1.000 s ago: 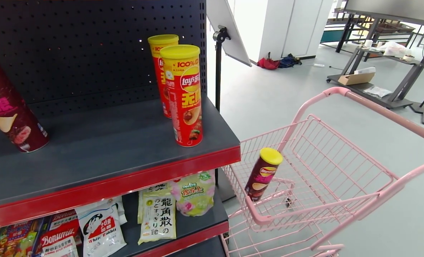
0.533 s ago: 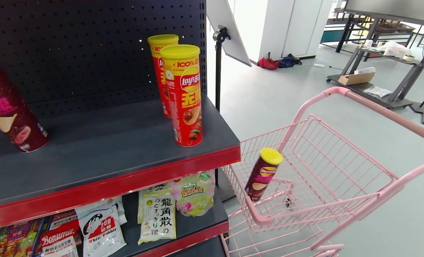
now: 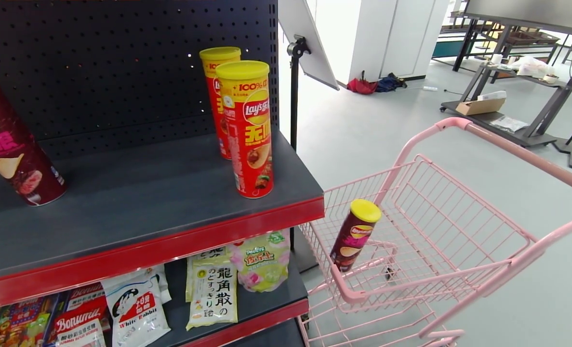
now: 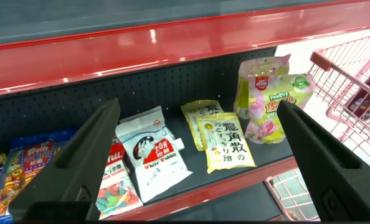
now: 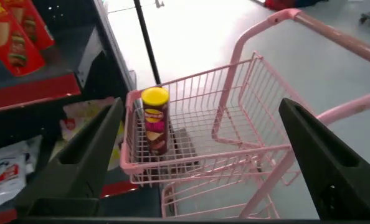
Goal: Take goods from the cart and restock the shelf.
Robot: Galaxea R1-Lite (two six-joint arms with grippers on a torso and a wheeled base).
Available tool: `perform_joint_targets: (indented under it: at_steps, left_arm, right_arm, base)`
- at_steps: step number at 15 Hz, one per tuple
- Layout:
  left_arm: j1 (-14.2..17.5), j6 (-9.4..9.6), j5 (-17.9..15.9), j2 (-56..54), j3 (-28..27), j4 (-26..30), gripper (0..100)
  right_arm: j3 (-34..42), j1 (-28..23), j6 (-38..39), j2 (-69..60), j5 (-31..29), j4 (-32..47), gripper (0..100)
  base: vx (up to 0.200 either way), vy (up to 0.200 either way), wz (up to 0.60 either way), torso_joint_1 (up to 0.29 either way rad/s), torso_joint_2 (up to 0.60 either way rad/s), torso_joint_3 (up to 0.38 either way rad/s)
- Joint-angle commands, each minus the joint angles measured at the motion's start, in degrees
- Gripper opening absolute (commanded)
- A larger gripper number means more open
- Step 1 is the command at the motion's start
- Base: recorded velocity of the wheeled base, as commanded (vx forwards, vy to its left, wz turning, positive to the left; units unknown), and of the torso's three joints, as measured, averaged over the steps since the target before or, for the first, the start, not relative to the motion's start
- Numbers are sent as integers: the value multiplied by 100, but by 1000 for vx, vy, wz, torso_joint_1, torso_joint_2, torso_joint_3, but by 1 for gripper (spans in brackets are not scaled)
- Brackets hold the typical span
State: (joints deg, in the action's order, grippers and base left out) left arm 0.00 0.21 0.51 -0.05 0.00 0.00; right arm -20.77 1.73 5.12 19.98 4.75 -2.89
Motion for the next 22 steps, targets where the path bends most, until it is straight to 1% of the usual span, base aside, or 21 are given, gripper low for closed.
perform_joint_targets:
  at_steps: [1, 2, 3, 4, 5, 6, 7, 8, 9, 10, 11, 14, 16, 18, 22]
  left_arm:
    - [0, -3, 2, 5, 0, 0, 100]
    - [0, 6, 2, 5, 0, 0, 100]
    - [0, 6, 2, 5, 0, 0, 100]
    - [0, 6, 2, 5, 0, 0, 100]
    - [0, 6, 2, 5, 0, 0, 100]
    - [0, 6, 2, 5, 0, 0, 100]
    - [0, 6, 2, 5, 0, 0, 100]
    - [0, 6, 2, 5, 0, 0, 100]
    - [0, 6, 2, 5, 0, 0, 100]
    - [0, 6, 2, 5, 0, 0, 100]
    - [0, 6, 2, 5, 0, 0, 100]
    - [0, 6, 2, 5, 0, 0, 100]
    - [0, 6, 2, 5, 0, 0, 100]
    - [0, 6, 2, 5, 0, 0, 100]
    - [0, 6, 2, 5, 0, 0, 100]
  right_arm:
    - [-1271, 671, 631, 3653, 527, -819, 100]
    - [-788, 785, 666, 4866, 562, -2365, 100]
    - [-515, 829, 666, 5745, 931, -3552, 100]
    - [-313, 802, 604, 6387, 1520, -4334, 100]
    - [-182, 785, 420, 6949, 1854, -4818, 100]
    - [-129, 715, 112, 7494, 1959, -5116, 100]
    - [-76, 653, -160, 7881, 2029, -5327, 100]
    - [3, 644, -275, 8083, 2214, -5415, 100]
    - [47, 671, -319, 8215, 2355, -5415, 100]
    - [47, 671, -319, 8215, 2355, -5415, 100]
    - [-15, 688, -459, 8452, 2495, -5415, 100]
    - [-190, 706, -881, 8892, 2574, -5424, 100]
    - [-269, 855, -890, 9067, 2574, -5424, 100]
    - [-542, 943, -899, 9357, 2574, -5433, 100]
    - [-1025, 943, -881, 9885, 2566, -5442, 100]
  base:
    - [0, 0, 0, 0, 0, 0]
    - [0, 0, 0, 0, 0, 0]
    - [0, 0, 0, 0, 0, 0]
    - [0, 0, 0, 0, 0, 0]
    - [0, 0, 0, 0, 0, 0]
    - [0, 0, 0, 0, 0, 0]
    - [0, 0, 0, 0, 0, 0]
    - [0, 0, 0, 0, 0, 0]
    - [0, 0, 0, 0, 0, 0]
    - [0, 0, 0, 0, 0, 0]
    - [0, 0, 0, 0, 0, 0]
    - [0, 0, 0, 0, 0, 0]
    - [0, 0, 0, 0, 0, 0]
    - [0, 0, 0, 0, 0, 0]
    - [0, 0, 0, 0, 0, 0]
